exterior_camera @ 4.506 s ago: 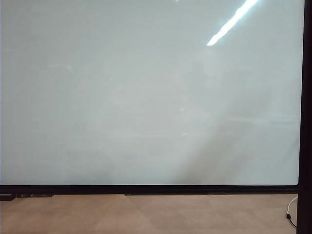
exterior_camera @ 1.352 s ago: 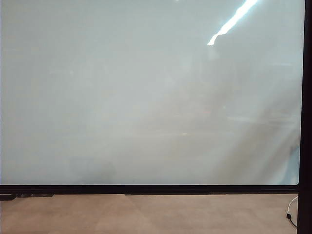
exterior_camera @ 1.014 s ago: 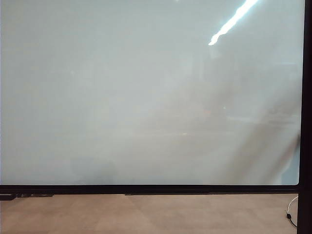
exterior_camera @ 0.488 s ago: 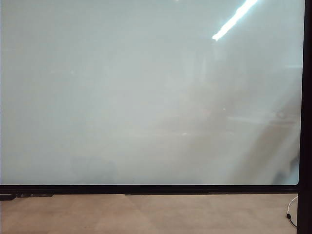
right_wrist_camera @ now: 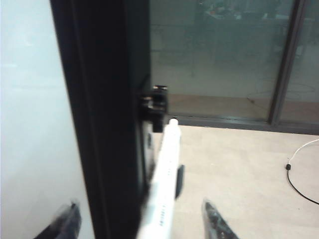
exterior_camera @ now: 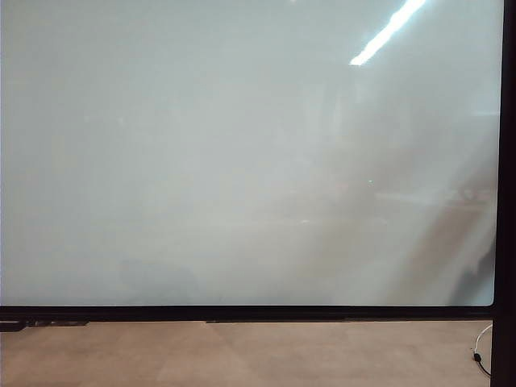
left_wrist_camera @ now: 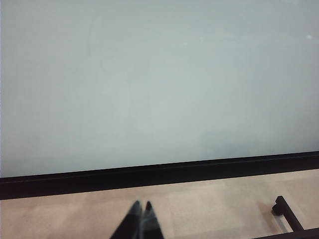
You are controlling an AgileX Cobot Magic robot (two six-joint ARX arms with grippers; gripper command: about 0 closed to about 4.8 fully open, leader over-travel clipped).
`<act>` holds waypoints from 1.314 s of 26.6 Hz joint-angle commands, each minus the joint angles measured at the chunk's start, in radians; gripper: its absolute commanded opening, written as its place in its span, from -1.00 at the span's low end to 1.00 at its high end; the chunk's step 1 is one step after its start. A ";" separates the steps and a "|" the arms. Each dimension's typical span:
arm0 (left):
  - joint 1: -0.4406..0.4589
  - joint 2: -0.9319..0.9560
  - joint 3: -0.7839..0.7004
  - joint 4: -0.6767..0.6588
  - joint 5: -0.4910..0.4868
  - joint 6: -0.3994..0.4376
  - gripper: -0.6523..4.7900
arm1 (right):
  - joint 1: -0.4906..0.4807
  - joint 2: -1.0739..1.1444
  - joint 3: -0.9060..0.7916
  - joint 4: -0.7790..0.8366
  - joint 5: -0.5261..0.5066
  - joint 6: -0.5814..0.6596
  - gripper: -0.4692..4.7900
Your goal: Pick up the pen on the shelf to the right of the whiteboard and draw a straight line.
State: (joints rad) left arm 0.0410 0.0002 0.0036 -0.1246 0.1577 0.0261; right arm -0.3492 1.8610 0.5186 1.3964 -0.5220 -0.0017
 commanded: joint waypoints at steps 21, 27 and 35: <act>-0.001 0.000 0.004 0.006 0.046 0.072 -0.78 | 0.009 0.047 0.005 0.021 0.026 -0.030 0.34; -0.001 0.000 0.003 0.006 0.046 0.071 -0.78 | 0.009 0.047 0.029 0.021 0.026 -0.029 0.29; -0.001 0.000 0.004 0.006 0.046 0.071 -0.78 | 0.008 0.047 0.040 0.021 0.027 -0.030 0.10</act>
State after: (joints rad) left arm 0.0410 0.0002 0.0036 -0.1246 0.1986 0.0937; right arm -0.3405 1.9121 0.5484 1.4002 -0.4950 -0.0288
